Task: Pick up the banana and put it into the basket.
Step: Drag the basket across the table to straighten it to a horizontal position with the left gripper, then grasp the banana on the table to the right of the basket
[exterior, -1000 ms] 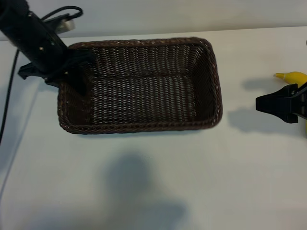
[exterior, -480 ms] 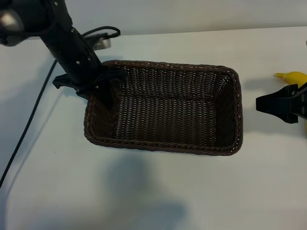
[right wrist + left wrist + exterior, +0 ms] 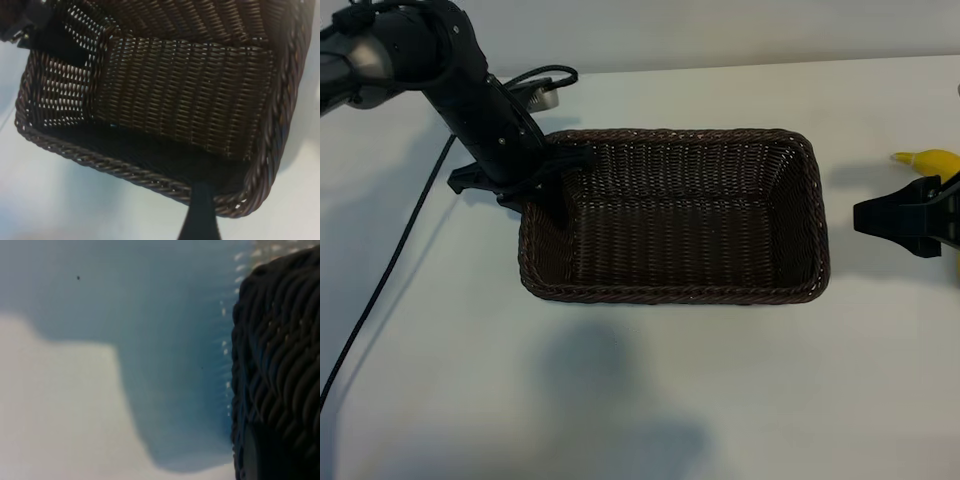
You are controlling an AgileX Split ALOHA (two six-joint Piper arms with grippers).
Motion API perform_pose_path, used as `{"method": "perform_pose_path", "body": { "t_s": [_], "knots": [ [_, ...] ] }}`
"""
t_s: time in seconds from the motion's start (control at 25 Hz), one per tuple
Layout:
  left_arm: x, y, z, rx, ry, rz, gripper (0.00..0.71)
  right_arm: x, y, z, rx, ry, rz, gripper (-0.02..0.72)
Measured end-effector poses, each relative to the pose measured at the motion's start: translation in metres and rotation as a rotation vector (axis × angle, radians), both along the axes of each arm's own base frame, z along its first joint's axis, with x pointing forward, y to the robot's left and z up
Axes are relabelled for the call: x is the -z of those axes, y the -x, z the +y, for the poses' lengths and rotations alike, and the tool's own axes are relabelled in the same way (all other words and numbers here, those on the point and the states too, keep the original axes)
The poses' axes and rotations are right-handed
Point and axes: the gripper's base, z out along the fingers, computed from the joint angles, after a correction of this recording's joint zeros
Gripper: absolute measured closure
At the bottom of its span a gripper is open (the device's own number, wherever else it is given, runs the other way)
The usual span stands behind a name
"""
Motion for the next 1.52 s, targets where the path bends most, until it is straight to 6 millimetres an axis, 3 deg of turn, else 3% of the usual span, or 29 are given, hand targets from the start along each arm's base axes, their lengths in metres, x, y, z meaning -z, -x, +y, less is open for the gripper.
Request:
{"method": "perform_pose_path", "body": {
  "t_s": [0.56,0.64,0.84,0.92,1.04,1.28,1.52],
  "knots": [
    [0.007,0.002,-0.010,0.021,0.006,0.015,0.537,0.000,0.000,0.000,-0.002,0.004,0.000,0.120],
    [0.007,0.002,-0.010,0.022,0.007,0.015,0.467,0.000,0.000,0.000,-0.002,0.004,0.000,0.120],
    [0.007,0.001,-0.008,0.009,-0.014,0.015,0.208,0.000,0.000,0.000,-0.002,0.004,0.000,0.120],
    [0.007,0.001,-0.006,0.006,-0.035,0.016,0.145,0.000,0.000,0.000,-0.002,0.004,0.000,0.120],
    [0.005,0.002,-0.006,0.006,-0.040,0.022,0.113,0.000,0.000,0.000,-0.002,0.004,0.000,0.120],
    [-0.024,0.009,-0.004,0.024,-0.032,0.005,0.119,0.000,0.000,0.000,-0.002,0.004,0.000,0.120],
    [-0.072,0.019,-0.001,0.042,-0.005,-0.111,0.119,0.000,0.000,0.000,-0.002,0.004,0.000,0.120]
  ]
}}
